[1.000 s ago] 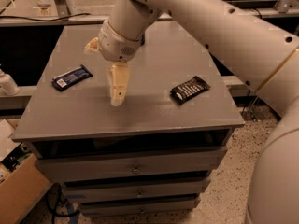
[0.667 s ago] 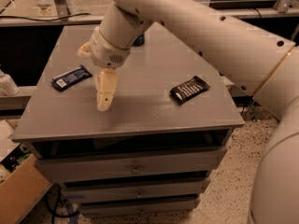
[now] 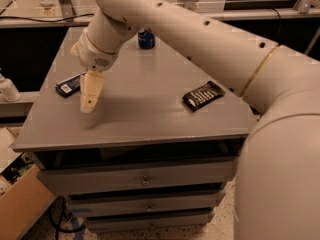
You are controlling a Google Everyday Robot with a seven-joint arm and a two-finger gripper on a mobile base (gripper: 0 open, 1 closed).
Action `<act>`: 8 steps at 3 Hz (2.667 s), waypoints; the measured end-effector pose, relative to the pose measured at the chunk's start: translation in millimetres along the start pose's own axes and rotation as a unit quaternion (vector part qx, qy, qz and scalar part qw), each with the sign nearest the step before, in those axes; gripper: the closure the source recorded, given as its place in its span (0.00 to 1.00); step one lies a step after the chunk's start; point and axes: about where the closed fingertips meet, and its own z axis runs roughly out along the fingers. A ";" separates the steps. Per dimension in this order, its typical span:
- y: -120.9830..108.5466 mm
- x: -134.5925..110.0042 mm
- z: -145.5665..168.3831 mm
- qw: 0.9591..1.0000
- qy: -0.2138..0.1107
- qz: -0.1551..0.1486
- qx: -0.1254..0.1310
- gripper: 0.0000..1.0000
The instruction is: Move rxbar blueberry near rxbar chocolate
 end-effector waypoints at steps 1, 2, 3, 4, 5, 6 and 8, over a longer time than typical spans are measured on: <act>-24.1 8.2 20.9 1.000 0.002 0.020 0.002 0.00; -36.2 18.0 39.7 0.999 0.004 0.043 -0.003 0.00; -38.4 23.9 56.8 0.998 0.007 0.062 -0.012 0.00; -42.7 25.0 63.5 0.997 0.012 0.077 -0.021 0.00; -46.9 27.1 57.9 0.995 0.020 0.088 -0.035 0.16; -46.7 35.9 40.7 0.994 0.031 0.098 -0.047 0.39; -28.4 49.1 42.4 0.990 0.038 0.116 -0.074 0.87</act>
Offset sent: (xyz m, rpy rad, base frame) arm 0.0640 0.0285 -0.0479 -0.0094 0.0951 -0.1164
